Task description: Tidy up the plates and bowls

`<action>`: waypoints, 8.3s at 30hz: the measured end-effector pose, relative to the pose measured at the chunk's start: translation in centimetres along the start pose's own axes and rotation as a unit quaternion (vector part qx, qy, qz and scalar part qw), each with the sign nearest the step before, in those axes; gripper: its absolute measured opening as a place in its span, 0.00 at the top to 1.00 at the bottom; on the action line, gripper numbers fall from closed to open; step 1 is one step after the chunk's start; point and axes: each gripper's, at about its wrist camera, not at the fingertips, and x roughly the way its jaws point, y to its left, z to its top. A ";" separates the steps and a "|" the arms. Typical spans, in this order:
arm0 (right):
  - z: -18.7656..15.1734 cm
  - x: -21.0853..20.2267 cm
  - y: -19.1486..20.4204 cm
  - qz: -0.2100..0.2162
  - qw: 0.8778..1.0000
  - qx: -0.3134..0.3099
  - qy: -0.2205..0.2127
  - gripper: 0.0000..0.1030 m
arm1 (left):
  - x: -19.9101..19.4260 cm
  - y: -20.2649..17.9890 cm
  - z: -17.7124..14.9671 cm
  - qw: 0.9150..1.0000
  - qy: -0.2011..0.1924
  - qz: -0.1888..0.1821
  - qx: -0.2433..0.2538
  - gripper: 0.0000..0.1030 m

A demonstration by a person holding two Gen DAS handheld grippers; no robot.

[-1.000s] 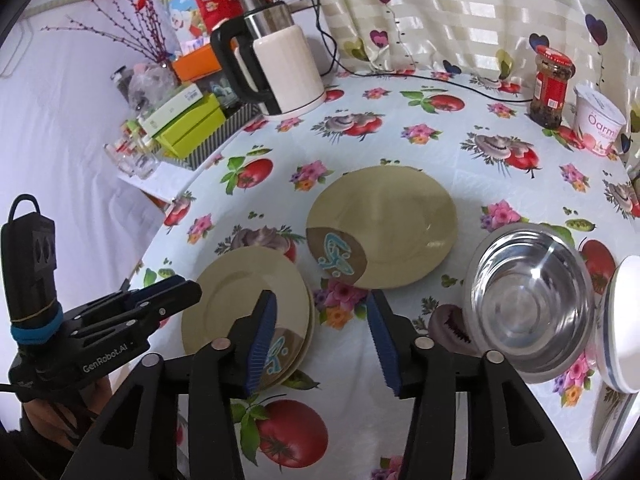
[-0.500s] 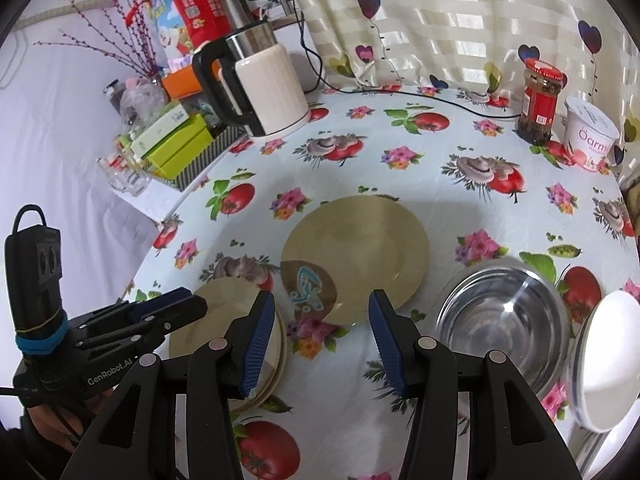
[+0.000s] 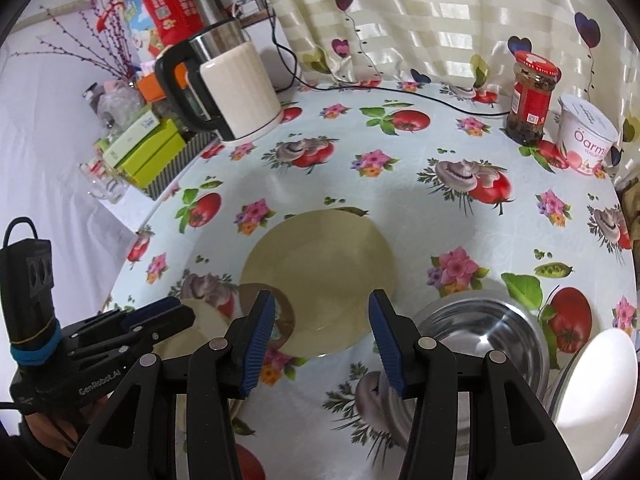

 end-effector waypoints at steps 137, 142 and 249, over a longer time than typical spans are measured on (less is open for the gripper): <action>-5.6 6.0 7.7 0.034 0.991 -0.021 0.124 0.75 | -3.5 6.6 -6.1 0.997 0.003 0.040 -0.063 0.71; -6.0 6.1 7.9 0.035 0.991 -0.024 0.128 0.74 | -3.6 6.8 -6.4 0.997 0.004 0.043 -0.063 0.71; -9.3 -5.4 4.4 0.028 1.000 -0.009 -0.007 0.70 | -7.3 -0.1 -6.0 0.997 -0.039 0.056 0.028 0.71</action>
